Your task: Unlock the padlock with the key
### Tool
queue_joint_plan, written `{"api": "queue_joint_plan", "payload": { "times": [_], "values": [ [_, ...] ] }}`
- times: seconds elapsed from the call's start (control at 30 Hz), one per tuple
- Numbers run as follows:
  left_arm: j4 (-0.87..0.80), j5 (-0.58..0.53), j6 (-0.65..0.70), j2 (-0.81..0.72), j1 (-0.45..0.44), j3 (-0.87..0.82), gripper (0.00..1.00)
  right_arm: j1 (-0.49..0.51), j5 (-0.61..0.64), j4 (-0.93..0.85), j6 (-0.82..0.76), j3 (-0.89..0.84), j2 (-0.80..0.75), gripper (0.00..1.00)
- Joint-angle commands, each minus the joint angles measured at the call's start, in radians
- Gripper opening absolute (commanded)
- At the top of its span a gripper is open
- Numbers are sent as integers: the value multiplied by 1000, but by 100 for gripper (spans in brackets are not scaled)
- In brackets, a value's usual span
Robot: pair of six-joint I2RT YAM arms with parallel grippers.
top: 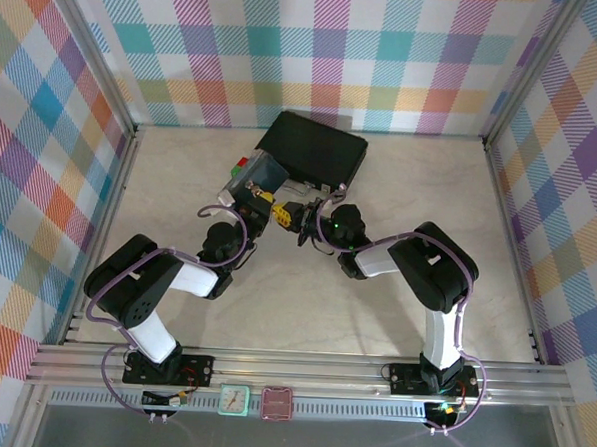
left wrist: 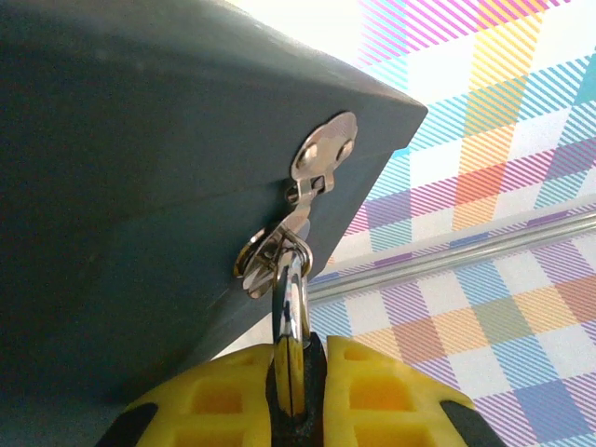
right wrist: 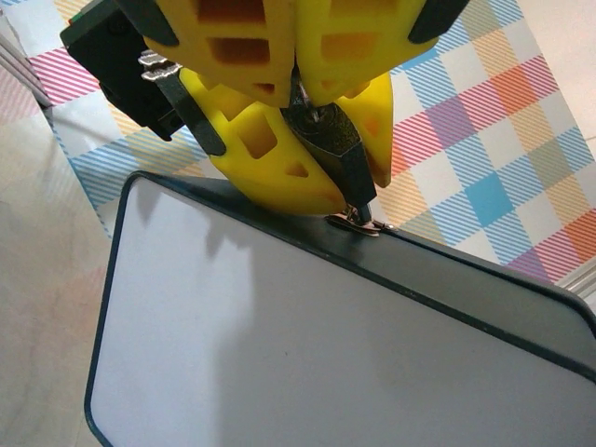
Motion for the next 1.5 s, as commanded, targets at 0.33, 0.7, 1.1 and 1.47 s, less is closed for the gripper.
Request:
{"api": "queue_joint_plan", "payload": {
  "times": [0.33, 0.7, 1.1, 1.47],
  "values": [
    [-10, 202, 71, 33, -68, 35, 0, -91, -174, -68, -557, -95, -112, 33],
    [-58, 230, 105, 79, -80, 53, 0, -126, 48, -1001, -1241, -97, -406, 49],
    [-403, 229, 200, 112, -206, 77, 0, -137, 313, -1404, -1514, -26, -558, 52],
    [-524, 192, 148, 120, -207, 100, 36, -130, 346, -1420, -1509, -81, -604, 51]
  ]
}}
